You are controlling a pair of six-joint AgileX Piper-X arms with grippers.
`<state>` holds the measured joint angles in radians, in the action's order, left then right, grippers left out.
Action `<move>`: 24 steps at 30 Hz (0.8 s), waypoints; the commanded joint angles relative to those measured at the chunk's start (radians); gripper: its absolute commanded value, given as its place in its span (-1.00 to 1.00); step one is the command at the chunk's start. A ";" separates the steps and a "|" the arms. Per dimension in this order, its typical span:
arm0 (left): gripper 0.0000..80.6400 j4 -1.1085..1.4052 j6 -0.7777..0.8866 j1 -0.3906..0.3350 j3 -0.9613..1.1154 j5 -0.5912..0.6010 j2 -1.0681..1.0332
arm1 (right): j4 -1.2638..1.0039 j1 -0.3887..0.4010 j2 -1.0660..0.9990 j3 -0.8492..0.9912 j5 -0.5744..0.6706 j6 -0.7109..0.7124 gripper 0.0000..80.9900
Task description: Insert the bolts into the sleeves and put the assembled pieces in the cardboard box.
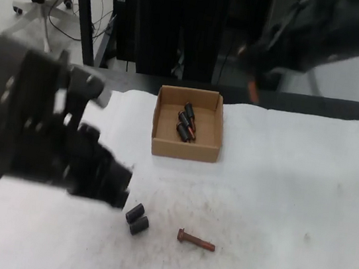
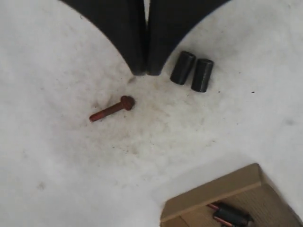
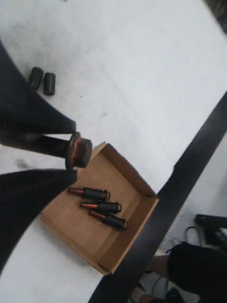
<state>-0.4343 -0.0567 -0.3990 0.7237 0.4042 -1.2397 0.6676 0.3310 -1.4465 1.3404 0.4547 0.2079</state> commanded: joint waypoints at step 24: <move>0.03 -0.559 -0.317 -0.164 0.669 -0.398 -0.625 | 0.047 -0.201 0.411 -0.289 0.203 -0.029 -0.98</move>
<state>-0.9821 -0.3439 -0.5585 1.3829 0.0452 -1.8688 0.7266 0.1333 -1.0445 1.0523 0.6417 0.1884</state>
